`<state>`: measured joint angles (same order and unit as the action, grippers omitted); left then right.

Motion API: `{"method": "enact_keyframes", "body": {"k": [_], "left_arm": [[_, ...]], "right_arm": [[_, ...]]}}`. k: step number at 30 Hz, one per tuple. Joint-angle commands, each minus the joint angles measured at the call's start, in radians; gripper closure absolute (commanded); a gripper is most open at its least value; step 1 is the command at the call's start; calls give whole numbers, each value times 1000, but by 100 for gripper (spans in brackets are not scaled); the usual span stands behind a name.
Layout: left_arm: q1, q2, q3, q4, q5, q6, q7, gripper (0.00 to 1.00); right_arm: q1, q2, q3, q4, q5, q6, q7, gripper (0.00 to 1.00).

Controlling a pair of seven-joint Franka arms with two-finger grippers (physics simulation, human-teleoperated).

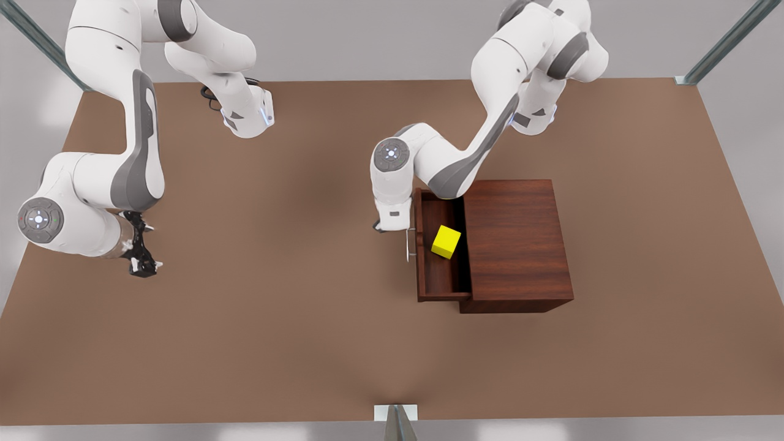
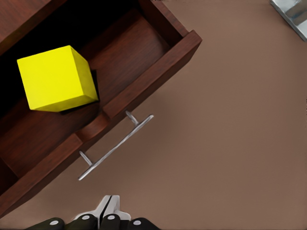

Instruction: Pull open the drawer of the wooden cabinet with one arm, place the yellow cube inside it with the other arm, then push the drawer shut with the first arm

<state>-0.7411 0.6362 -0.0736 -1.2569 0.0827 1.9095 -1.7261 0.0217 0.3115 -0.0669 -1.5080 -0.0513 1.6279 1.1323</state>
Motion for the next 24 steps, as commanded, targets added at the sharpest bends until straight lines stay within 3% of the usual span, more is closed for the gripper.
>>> {"method": "enact_keyframes", "body": {"k": [1,19,24], "left_arm": [[-1,25,9,1,14,175,-1109,100],[-21,85,18,-113,121,230,-994,100],[-14,66,20,-124,114,134,-854,100]], "right_arm": [[1,4,-1,0,1,9,-1183,0],[3,12,2,0,-1,9,-1183,0],[3,14,4,0,-2,9,-1171,0]]}}
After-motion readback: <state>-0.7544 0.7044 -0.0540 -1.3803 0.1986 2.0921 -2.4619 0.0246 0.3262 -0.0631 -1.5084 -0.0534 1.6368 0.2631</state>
